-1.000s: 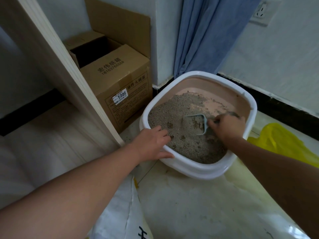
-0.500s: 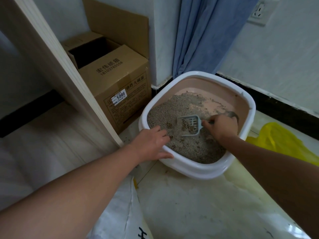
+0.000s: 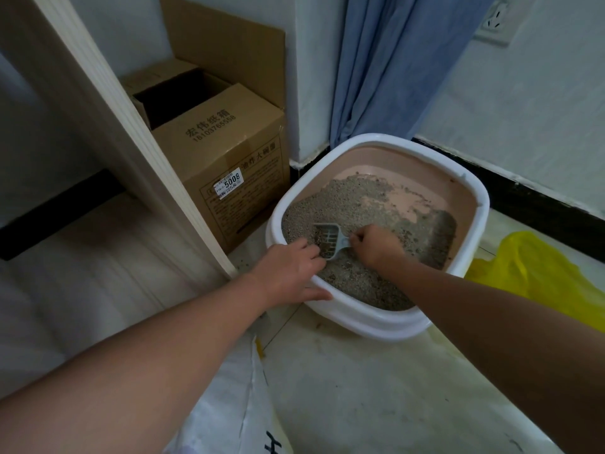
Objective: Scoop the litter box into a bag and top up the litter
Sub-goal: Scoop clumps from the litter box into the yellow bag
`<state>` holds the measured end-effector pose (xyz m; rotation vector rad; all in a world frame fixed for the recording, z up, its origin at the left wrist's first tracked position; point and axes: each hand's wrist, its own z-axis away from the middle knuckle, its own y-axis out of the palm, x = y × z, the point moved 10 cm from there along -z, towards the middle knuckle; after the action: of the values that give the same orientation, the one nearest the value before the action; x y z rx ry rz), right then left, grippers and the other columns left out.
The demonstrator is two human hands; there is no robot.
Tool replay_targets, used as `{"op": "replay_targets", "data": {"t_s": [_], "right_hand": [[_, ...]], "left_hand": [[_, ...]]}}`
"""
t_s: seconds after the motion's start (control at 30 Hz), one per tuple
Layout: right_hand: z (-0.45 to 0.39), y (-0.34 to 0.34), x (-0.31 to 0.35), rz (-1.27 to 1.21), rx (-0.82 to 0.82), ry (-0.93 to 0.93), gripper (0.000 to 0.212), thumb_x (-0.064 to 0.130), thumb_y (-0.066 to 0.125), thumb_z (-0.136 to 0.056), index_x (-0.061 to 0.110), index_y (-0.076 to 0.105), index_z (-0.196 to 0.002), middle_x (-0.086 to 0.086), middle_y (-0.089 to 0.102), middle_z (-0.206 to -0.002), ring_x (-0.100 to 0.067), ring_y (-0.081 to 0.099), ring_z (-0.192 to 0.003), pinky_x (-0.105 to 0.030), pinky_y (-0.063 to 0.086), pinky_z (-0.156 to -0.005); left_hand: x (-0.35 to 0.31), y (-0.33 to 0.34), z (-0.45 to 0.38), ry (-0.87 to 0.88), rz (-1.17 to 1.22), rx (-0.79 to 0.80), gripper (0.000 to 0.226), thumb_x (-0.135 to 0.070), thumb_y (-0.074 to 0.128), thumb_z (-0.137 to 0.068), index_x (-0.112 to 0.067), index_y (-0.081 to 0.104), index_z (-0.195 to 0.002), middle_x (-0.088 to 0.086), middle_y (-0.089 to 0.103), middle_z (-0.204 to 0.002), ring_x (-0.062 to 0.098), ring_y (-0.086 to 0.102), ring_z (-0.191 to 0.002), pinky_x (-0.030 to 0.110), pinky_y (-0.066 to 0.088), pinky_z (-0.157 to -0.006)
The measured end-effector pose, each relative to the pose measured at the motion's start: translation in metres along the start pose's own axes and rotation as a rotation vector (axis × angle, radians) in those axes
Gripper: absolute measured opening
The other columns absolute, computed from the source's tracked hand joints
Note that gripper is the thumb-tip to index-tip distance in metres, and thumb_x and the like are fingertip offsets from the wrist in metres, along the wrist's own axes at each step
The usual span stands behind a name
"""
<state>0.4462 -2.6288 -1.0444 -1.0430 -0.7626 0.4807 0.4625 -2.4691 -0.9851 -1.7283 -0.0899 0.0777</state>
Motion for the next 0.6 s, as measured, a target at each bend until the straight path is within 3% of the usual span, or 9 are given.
{"op": "replay_targets", "data": {"t_s": [0.13,0.27,0.4,0.6], "right_hand": [[0.001,0.004,-0.015,-0.209,0.037,0.034,0.028,0.030,0.044,-0.100,0.022,0.070,-0.092,0.002,0.061,-0.062,-0.011,0.052,-0.049,-0.019,0.035,-0.042],[0.004,0.003,-0.029,-0.315,-0.001,0.088,0.035,0.031,0.044,-0.101,0.010,0.072,-0.094,-0.006,0.058,-0.063,-0.017,0.048,-0.051,-0.023,0.034,-0.046],[0.009,-0.005,-0.031,-0.336,-0.022,0.077,0.035,0.031,0.045,-0.101,0.010,0.071,-0.091,-0.004,0.053,-0.058,-0.016,0.044,-0.048,-0.023,0.030,-0.044],[0.014,-0.016,-0.028,-0.314,-0.072,0.029,0.031,0.030,0.044,-0.101,0.017,0.068,-0.087,-0.002,0.051,-0.054,-0.018,0.044,-0.048,-0.024,0.031,-0.046]], "left_hand": [[-0.001,-0.003,0.001,0.013,0.027,-0.039,0.052,-0.067,0.061,-0.077,-0.015,0.064,-0.080,0.001,0.060,-0.085,0.021,0.053,-0.082,0.032,0.045,-0.052],[-0.003,-0.006,0.002,0.013,0.029,-0.040,0.052,-0.066,0.061,-0.077,-0.015,0.065,-0.081,0.001,0.061,-0.084,0.022,0.054,-0.082,0.032,0.046,-0.052],[-0.004,-0.007,0.001,0.018,0.025,-0.043,0.056,-0.069,0.048,-0.078,-0.016,0.066,-0.081,0.000,0.060,-0.082,0.021,0.054,-0.080,0.030,0.043,-0.049],[-0.003,-0.005,0.001,0.004,0.024,0.011,0.057,-0.070,0.046,-0.078,-0.016,0.065,-0.084,0.000,0.060,-0.086,0.020,0.053,-0.084,0.032,0.047,-0.052]]}}
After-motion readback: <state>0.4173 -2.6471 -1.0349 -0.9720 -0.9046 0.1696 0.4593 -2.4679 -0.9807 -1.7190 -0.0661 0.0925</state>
